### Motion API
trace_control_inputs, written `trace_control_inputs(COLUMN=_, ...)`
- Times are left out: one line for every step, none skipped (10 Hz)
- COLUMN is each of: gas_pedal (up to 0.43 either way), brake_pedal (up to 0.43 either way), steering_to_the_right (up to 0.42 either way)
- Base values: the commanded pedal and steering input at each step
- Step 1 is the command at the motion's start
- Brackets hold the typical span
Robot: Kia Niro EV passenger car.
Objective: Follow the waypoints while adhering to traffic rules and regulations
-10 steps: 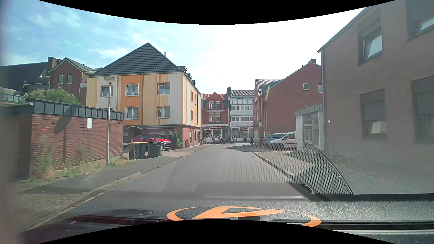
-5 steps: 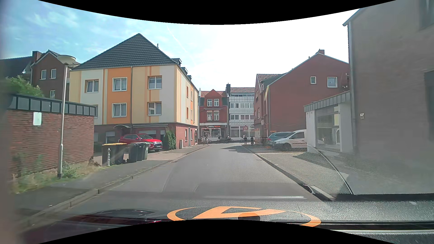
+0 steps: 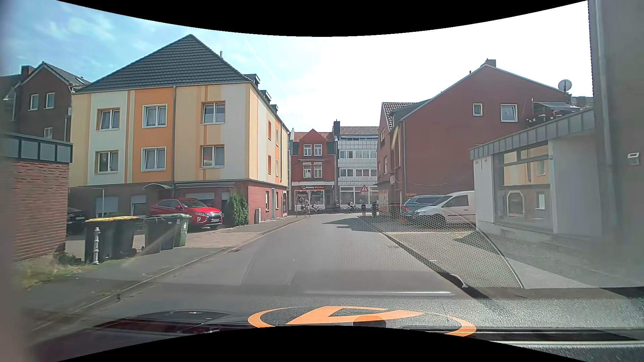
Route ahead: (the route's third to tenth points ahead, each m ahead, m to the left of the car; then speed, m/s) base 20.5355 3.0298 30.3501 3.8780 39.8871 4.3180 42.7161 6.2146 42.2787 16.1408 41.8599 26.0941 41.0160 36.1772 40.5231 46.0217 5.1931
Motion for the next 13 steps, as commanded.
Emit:
trace_control_inputs(gas_pedal=0.0, brake_pedal=0.0, steering_to_the_right=0.016)
trace_control_inputs(gas_pedal=0.0, brake_pedal=0.0, steering_to_the_right=0.017)
trace_control_inputs(gas_pedal=0.0, brake_pedal=0.0, steering_to_the_right=0.017)
trace_control_inputs(gas_pedal=0.0, brake_pedal=0.0, steering_to_the_right=0.017)
trace_control_inputs(gas_pedal=0.0, brake_pedal=0.0, steering_to_the_right=0.018)
trace_control_inputs(gas_pedal=0.0, brake_pedal=0.0, steering_to_the_right=0.017)
trace_control_inputs(gas_pedal=0.0, brake_pedal=0.0, steering_to_the_right=0.016)
trace_control_inputs(gas_pedal=0.0, brake_pedal=0.0, steering_to_the_right=0.015)
trace_control_inputs(gas_pedal=0.0, brake_pedal=0.0, steering_to_the_right=0.013)
trace_control_inputs(gas_pedal=0.0, brake_pedal=0.0, steering_to_the_right=0.01)
trace_control_inputs(gas_pedal=0.0, brake_pedal=0.0, steering_to_the_right=0.007)
trace_control_inputs(gas_pedal=0.0, brake_pedal=0.0, steering_to_the_right=0.006)
trace_control_inputs(gas_pedal=0.0, brake_pedal=0.0, steering_to_the_right=0.006)
